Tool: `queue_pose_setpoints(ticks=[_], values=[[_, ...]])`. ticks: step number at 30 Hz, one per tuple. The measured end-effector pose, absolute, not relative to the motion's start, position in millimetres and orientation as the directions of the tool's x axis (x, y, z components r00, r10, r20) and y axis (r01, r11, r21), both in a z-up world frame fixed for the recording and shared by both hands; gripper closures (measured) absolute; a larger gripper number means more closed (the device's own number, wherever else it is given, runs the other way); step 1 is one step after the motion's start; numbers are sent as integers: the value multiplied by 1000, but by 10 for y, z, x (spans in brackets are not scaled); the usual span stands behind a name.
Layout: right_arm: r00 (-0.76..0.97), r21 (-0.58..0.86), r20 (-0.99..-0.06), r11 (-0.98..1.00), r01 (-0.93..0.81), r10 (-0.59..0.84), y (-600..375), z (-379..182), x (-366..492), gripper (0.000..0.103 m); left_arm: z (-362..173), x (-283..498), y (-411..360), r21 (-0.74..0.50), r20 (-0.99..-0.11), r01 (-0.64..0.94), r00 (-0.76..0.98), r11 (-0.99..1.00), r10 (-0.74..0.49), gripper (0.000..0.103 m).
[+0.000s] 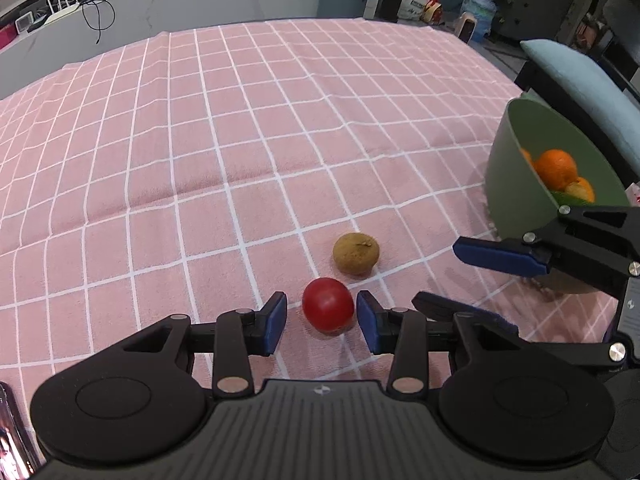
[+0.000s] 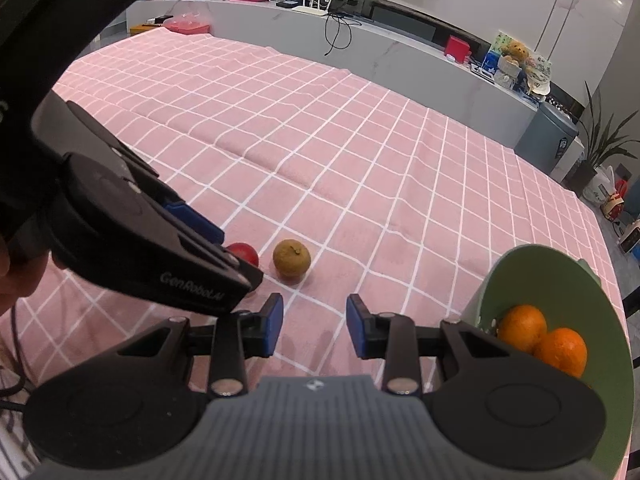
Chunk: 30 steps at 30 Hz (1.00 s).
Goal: Organize fruits
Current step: 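Close the left tool on the red tomato while the right tool grasps the last kiwi, then carry the tomato in the left tool over the colander while the right tool carries the kiwi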
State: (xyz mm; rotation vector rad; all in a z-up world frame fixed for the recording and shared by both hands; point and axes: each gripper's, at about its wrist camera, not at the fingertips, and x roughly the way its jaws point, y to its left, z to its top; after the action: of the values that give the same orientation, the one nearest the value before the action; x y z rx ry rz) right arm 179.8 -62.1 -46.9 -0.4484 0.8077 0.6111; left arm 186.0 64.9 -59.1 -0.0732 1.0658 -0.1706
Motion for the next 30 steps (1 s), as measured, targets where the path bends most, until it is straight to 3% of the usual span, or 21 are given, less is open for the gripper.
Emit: queue_pose_setpoints(ticks=[7,25,30], values=[[538,-140,-775,739,-659,333,-579,-547,1889,72,-595,1876,664,-169,-858,107,473,980,-200,72],[492,-41,-774,744,-667,399,-329,-651,2143,72,-526,1860,1057,-198,-830,-74,543,977,-127,73],[473,-21,-786,749,-662,397,-306,-710,2177,80,-523,1846,1069,-198,-829,-78,545,977,-125,73]])
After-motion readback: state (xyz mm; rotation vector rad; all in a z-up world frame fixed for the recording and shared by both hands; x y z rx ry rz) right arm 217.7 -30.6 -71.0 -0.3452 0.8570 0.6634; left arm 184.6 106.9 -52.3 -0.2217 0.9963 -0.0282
